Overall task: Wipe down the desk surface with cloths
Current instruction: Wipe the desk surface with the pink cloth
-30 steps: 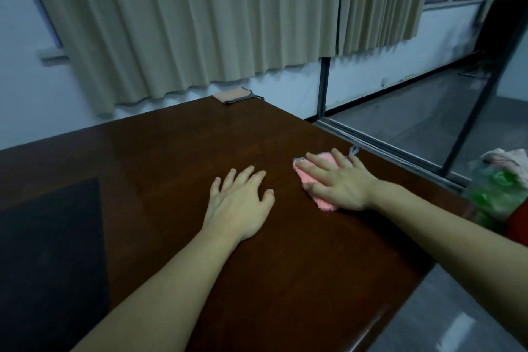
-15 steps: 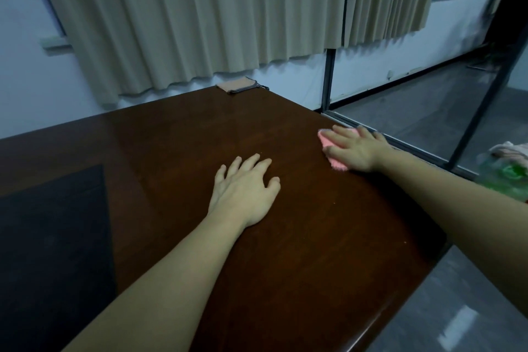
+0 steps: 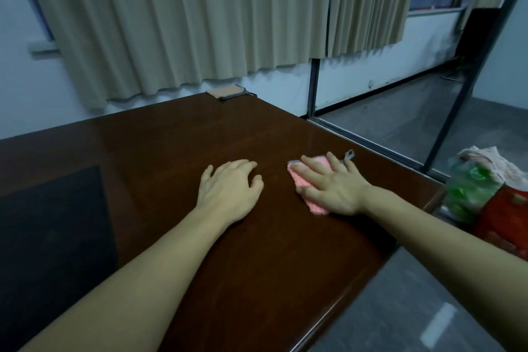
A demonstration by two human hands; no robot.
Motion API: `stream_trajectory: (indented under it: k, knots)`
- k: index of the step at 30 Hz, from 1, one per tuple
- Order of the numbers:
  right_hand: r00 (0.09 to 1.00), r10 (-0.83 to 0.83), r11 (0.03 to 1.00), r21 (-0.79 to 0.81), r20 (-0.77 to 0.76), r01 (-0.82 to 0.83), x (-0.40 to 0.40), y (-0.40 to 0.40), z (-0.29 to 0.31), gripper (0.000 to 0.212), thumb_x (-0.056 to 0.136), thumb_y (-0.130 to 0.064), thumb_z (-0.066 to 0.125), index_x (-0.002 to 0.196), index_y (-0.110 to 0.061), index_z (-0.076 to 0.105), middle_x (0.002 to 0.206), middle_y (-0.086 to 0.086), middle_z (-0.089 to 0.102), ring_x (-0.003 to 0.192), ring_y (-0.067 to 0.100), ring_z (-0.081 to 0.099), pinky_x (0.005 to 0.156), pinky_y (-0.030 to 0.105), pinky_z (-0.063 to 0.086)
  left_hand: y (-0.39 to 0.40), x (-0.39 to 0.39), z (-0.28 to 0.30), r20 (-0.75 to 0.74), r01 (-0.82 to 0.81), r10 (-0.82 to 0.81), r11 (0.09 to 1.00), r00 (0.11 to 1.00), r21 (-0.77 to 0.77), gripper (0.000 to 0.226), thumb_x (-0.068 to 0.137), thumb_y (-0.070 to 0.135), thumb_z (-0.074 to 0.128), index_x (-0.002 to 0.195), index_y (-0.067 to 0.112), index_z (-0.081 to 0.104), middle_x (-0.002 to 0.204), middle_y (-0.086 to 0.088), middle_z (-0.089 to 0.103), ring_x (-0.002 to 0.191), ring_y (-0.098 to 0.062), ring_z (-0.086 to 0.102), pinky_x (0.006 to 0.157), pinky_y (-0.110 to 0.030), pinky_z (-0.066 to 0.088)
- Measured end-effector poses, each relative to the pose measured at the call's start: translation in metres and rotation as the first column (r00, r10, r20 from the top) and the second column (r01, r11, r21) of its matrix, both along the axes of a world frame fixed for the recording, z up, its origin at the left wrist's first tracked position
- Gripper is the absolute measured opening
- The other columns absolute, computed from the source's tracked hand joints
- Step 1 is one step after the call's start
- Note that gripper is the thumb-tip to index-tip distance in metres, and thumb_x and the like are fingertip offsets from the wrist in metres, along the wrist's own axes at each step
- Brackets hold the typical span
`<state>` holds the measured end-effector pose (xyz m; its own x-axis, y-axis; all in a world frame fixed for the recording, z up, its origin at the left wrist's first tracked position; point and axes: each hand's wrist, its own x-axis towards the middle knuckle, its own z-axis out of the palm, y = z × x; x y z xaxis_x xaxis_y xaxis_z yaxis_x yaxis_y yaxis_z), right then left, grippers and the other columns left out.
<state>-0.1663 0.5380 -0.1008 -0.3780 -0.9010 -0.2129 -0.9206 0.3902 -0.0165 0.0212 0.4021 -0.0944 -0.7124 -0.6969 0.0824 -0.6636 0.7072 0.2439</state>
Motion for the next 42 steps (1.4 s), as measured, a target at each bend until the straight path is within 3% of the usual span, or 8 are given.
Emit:
stream_trajectory:
  k: [3, 6, 15, 20, 28, 30, 34, 42]
  knots:
    - [0.998, 0.066, 0.998, -0.003, 0.008, -0.066, 0.017, 0.016, 0.0, 0.062, 0.1, -0.069, 0.015, 0.156, -0.054, -0.01, 0.168, -0.017, -0.013, 0.155, 0.037, -0.014, 0.123, 0.06, -0.008, -0.003, 0.02, 0.006, 0.029, -0.022, 0.02, 0.998, 0.999, 0.063, 0.053, 0.105, 0.052, 0.036, 0.155, 0.034, 0.035, 0.164, 0.009, 0.03, 0.152, -0.017, 0.026, 0.124, -0.049, 0.019]
    - [0.998, 0.058, 0.998, -0.013, 0.026, -0.058, 0.016, 0.013, 0.003, 0.061, 0.1, -0.069, 0.017, 0.155, -0.056, -0.008, 0.168, -0.019, -0.011, 0.155, 0.035, -0.013, 0.122, 0.058, -0.008, -0.006, 0.043, 0.007, 0.074, -0.02, 0.016, 0.998, 0.997, 0.053, 0.055, 0.105, 0.053, 0.035, 0.157, 0.036, 0.031, 0.166, 0.009, 0.024, 0.154, -0.018, 0.019, 0.124, -0.049, 0.015]
    - [0.99, -0.136, 0.99, -0.039, 0.023, 0.137, -0.027, -0.066, 0.006, 0.064, 0.1, -0.071, 0.02, 0.157, -0.053, -0.001, 0.17, -0.012, -0.002, 0.155, 0.041, -0.003, 0.121, 0.065, -0.003, -0.012, 0.075, -0.009, 0.091, -0.058, 0.052, 0.996, 0.994, 0.067, 0.057, 0.105, 0.055, 0.03, 0.159, 0.04, 0.023, 0.169, 0.01, 0.012, 0.156, -0.02, 0.005, 0.125, -0.049, 0.002]
    - [0.99, -0.142, 0.989, -0.027, 0.023, 0.142, -0.027, -0.077, 0.003, 0.066, 0.099, -0.073, 0.019, 0.158, -0.052, -0.001, 0.171, -0.011, -0.002, 0.155, 0.042, -0.004, 0.12, 0.067, -0.004, -0.012, 0.074, -0.014, 0.072, -0.076, 0.072, 0.995, 0.995, 0.058, 0.056, 0.105, 0.055, 0.03, 0.158, 0.04, 0.023, 0.168, 0.011, 0.013, 0.156, -0.019, 0.005, 0.126, -0.049, 0.002]
    - [0.968, 0.25, 0.968, -0.005, 0.0, -0.25, 0.071, -0.008, 0.002, 0.064, 0.1, -0.07, 0.014, 0.155, -0.054, -0.013, 0.168, -0.016, -0.015, 0.154, 0.034, -0.016, 0.122, 0.061, -0.009, -0.009, 0.074, -0.014, 0.083, -0.086, 0.082, 0.995, 0.993, 0.046, 0.056, 0.105, 0.055, 0.027, 0.159, 0.04, 0.021, 0.169, 0.011, 0.011, 0.156, -0.019, 0.005, 0.125, -0.049, 0.002]
    - [0.96, 0.279, 0.96, -0.009, 0.02, -0.279, 0.079, 0.002, 0.002, 0.063, 0.099, -0.071, 0.017, 0.154, -0.056, -0.012, 0.167, -0.018, -0.016, 0.154, 0.031, -0.018, 0.123, 0.059, -0.009, -0.008, 0.073, -0.014, 0.084, -0.09, 0.087, 0.995, 0.993, 0.041, 0.056, 0.105, 0.055, 0.027, 0.159, 0.04, 0.02, 0.169, 0.011, 0.011, 0.156, -0.018, 0.004, 0.126, -0.049, 0.002]
    - [0.971, 0.237, 0.971, -0.005, 0.021, -0.237, 0.064, -0.019, 0.006, 0.064, 0.098, -0.073, 0.017, 0.153, -0.058, -0.011, 0.167, -0.019, -0.013, 0.155, 0.031, -0.014, 0.123, 0.058, -0.008, -0.009, 0.073, -0.014, 0.086, -0.089, 0.086, 0.995, 0.993, 0.04, 0.056, 0.105, 0.056, 0.027, 0.159, 0.041, 0.021, 0.169, 0.012, 0.011, 0.156, -0.018, 0.004, 0.125, -0.048, 0.001]
    - [0.999, -0.024, 0.999, -0.03, 0.04, 0.025, 0.011, -0.112, 0.005, 0.064, 0.1, -0.071, 0.02, 0.157, -0.053, 0.0, 0.17, -0.013, -0.003, 0.155, 0.039, -0.005, 0.121, 0.064, -0.004, -0.01, 0.074, -0.013, 0.051, -0.078, 0.076, 0.996, 0.996, 0.047, 0.056, 0.104, 0.056, 0.029, 0.157, 0.041, 0.025, 0.168, 0.012, 0.015, 0.156, -0.017, 0.006, 0.126, -0.049, 0.002]
